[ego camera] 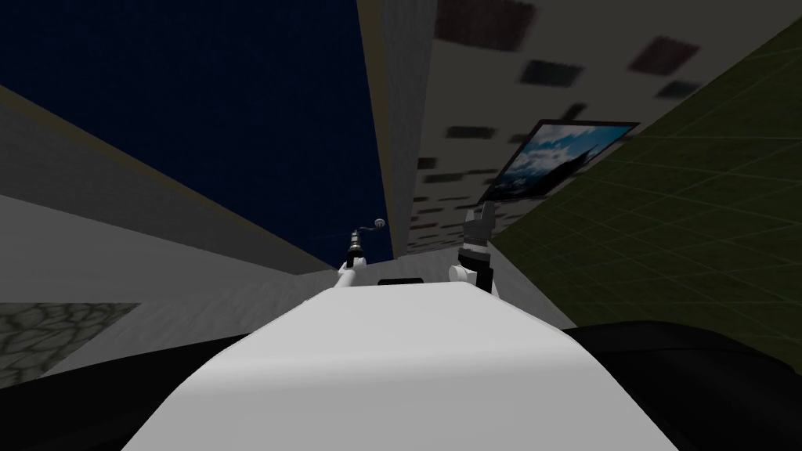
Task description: Push the door open
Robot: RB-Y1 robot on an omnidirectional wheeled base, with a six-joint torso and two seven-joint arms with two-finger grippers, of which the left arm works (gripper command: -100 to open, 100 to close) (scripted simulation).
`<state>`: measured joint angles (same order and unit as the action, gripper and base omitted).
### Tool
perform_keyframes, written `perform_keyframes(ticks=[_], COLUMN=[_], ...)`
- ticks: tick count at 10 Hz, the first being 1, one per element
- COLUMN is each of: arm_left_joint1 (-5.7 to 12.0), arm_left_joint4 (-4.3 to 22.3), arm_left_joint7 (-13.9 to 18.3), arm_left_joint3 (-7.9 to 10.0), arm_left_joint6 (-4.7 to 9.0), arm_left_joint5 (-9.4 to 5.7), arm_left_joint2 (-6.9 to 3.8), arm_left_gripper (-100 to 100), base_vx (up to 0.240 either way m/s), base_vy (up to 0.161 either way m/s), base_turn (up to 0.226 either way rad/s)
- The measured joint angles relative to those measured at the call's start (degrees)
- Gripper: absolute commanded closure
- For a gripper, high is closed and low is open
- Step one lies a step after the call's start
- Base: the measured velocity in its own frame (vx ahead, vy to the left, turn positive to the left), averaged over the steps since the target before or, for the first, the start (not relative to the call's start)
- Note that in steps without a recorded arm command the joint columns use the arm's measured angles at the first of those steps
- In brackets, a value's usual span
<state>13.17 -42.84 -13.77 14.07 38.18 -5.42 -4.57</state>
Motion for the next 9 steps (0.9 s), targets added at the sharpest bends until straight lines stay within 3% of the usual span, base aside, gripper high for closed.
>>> perform_keyframes(ticks=[3, 5, 6, 9], arm_left_joint1=[1.18, 1.17, 1.11, 0.69], arm_left_joint4=[2.3, 1.4, 1.3, 1.1], arm_left_joint7=[1.3, 1.6, 1.6, 1.6], arm_left_joint3=[-1.41, -2.23, -2.29, -2.12], arm_left_joint6=[-0.51, -2.03, -2.35, -1.97], arm_left_joint5=[0.11, 0.23, 0.25, 0.19], arm_left_joint2=[1.27, 3.20, 3.37, 2.25], arm_left_gripper=[-100, -100, -100, -100], base_vx=[-0.197, -0.129, 0.087, 0.168], base_vy=[-0.138, -0.105, -0.002, 0.021], base_turn=[-0.029, -0.016, -0.036, -0.023])
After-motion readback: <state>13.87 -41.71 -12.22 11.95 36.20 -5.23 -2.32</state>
